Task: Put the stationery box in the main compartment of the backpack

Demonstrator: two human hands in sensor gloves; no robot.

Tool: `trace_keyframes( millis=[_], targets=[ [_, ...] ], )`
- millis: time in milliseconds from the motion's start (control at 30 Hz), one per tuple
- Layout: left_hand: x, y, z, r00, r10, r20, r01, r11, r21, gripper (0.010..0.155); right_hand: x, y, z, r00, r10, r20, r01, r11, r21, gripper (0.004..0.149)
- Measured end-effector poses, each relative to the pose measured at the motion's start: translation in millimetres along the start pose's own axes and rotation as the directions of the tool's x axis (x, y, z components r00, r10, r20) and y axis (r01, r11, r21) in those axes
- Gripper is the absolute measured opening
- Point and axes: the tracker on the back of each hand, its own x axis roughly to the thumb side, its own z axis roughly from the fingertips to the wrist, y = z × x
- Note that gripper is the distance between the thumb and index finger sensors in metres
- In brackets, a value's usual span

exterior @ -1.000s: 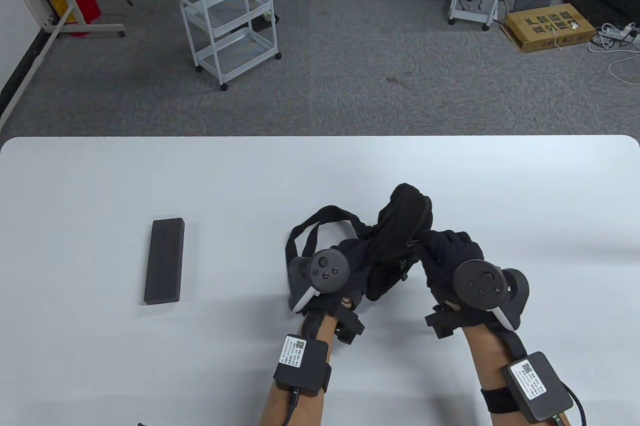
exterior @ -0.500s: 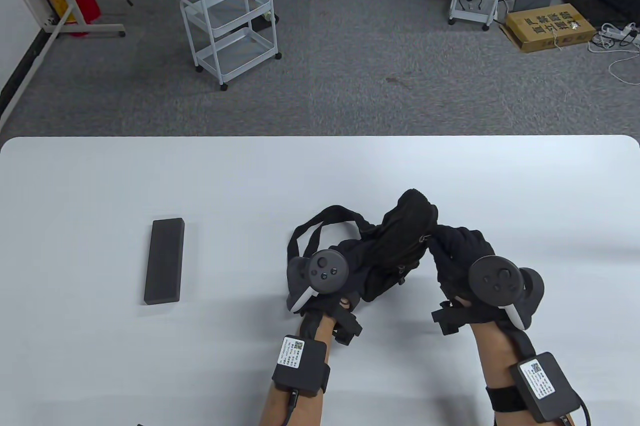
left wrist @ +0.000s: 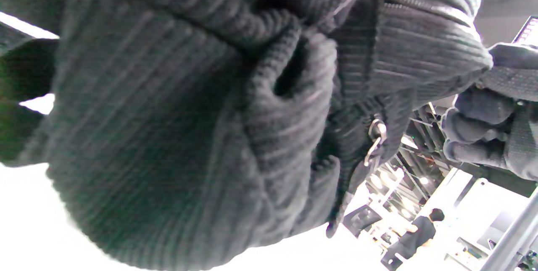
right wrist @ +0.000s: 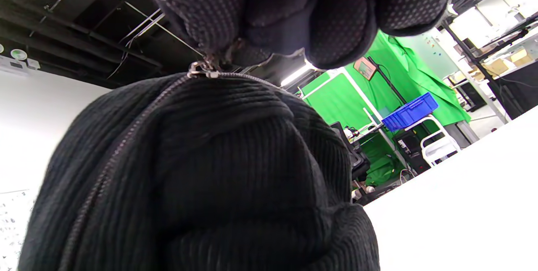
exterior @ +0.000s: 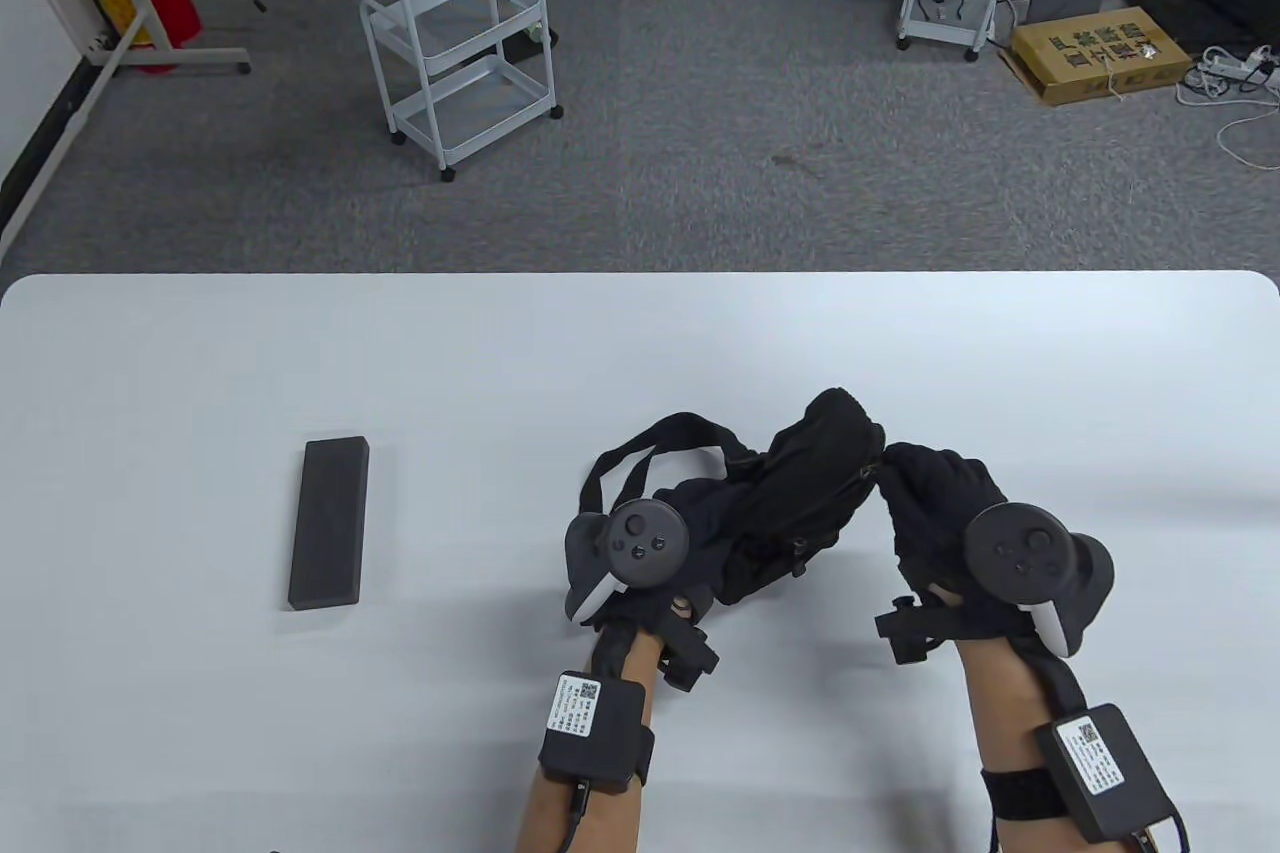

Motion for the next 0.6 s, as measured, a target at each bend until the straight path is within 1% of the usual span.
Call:
trace_keyframes(
  millis=[600],
  targets=[
    [-3,2,1,0.999,0.025,0.024,-0.025,1.000,-0.011,0.046,-26,-6,-6,0.995,-0.028,-0.092,0.026,0.999,-0.021,0.039]
  ],
)
